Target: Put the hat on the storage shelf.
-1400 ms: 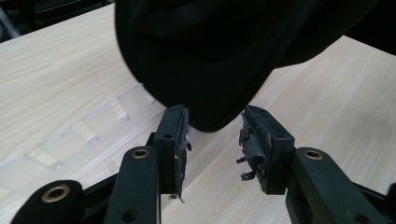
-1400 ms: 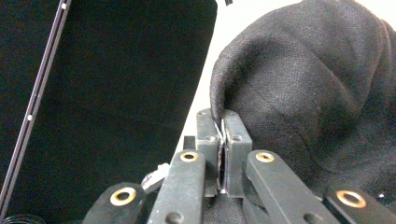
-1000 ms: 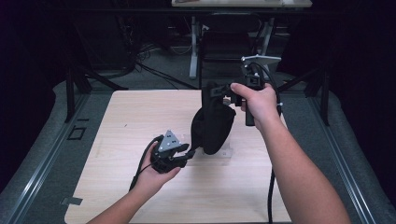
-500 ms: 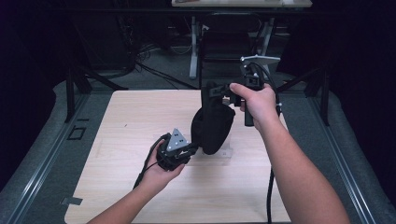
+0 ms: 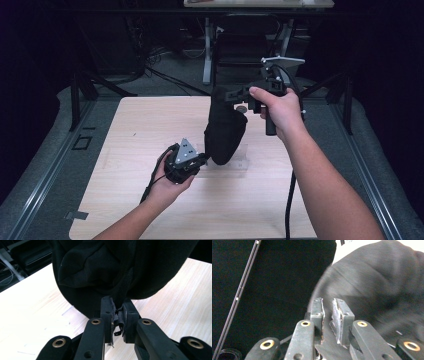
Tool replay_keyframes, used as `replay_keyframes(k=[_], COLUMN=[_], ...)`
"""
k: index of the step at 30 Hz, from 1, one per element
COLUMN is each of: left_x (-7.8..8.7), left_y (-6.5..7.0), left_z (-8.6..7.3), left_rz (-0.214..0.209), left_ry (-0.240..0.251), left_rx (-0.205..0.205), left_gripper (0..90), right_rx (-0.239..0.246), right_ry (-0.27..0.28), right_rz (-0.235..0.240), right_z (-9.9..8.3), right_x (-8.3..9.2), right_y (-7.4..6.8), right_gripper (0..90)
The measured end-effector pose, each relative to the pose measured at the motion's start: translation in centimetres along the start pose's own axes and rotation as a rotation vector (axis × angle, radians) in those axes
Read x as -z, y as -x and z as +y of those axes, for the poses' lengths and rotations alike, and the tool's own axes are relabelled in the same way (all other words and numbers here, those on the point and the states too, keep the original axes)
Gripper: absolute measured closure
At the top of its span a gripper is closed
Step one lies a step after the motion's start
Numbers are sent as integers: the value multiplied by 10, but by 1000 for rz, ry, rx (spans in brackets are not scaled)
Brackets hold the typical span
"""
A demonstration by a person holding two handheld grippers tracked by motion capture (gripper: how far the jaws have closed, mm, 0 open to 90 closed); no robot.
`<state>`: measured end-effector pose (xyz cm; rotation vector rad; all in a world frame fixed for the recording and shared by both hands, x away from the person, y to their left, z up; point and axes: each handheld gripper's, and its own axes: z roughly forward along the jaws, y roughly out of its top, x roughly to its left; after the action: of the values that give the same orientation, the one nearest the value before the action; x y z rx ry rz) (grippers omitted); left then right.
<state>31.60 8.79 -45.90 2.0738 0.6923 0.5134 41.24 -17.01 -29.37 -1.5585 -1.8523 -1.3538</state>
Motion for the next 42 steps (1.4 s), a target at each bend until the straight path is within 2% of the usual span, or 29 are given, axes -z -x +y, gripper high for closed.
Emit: replay_keyframes(k=[4, 18, 22, 27, 28, 29, 31, 32, 34, 35, 36, 37, 38, 39, 40, 41, 42], left_x=[3, 7, 4, 0, 0, 1, 1, 2, 3, 4, 6, 6, 8, 9, 10, 12, 13], left_y=[-1, -10, -14, -17, -17, -19, -20, -22, -22, -23, -22, -23, -22, -25, -25, -27, -28], left_z=[-4, -29, -41, -54, -56, -56, -59, -61, -63, -64, -65, -66, -68, -69, -71, -72, -74], left_rz=[16, 35, 38, 25, 18, 22, 19, 22, 21, 27, 28, 34, 27, 38, 37, 40, 43], left_ry=[-14, -30, -55, -59, -55, -56, -54, -52, -56, -62, -71, -72, -75, -77, -76, -80, -76], left_rx=[-21, 3, 0, 57, 81, 65, 102, 95, 119, 100, 114, 97, 125, 100, 125, 105, 116], left_gripper=[839, 847, 847, 844, 842, 839, 833, 829, 817, 798, 775, 762, 747, 727, 705, 690, 674], right_rx=[10, 20, 21, 25, 23, 26, 30, 34, 43, 52, 56, 58, 61, 65, 76, 81, 87], right_ry=[5, 22, 28, 38, 44, 39, 40, 37, 45, 40, 38, 38, 38, 40, 41, 44, 47], right_rz=[-25, -86, -93, -120, -126, -133, -145, -149, -172, -179, -189, -195, -198, -205, -218, -229, -238], right_z=[-2, -9, -11, -16, -17, -18, -20, -21, -24, -25, -26, -29, -30, -33, -35, -37, -39], right_x=[4, 20, 25, 32, 33, 34, 36, 37, 38, 39, 39, 40, 40, 41, 42, 43, 43], right_y=[1, 12, 16, 22, 23, 24, 26, 27, 28, 29, 29, 30, 31, 32, 33, 34, 35], right_gripper=[782, 785, 785, 785, 785, 785, 785, 785, 784, 784, 784, 784, 784, 784, 785, 784, 784])
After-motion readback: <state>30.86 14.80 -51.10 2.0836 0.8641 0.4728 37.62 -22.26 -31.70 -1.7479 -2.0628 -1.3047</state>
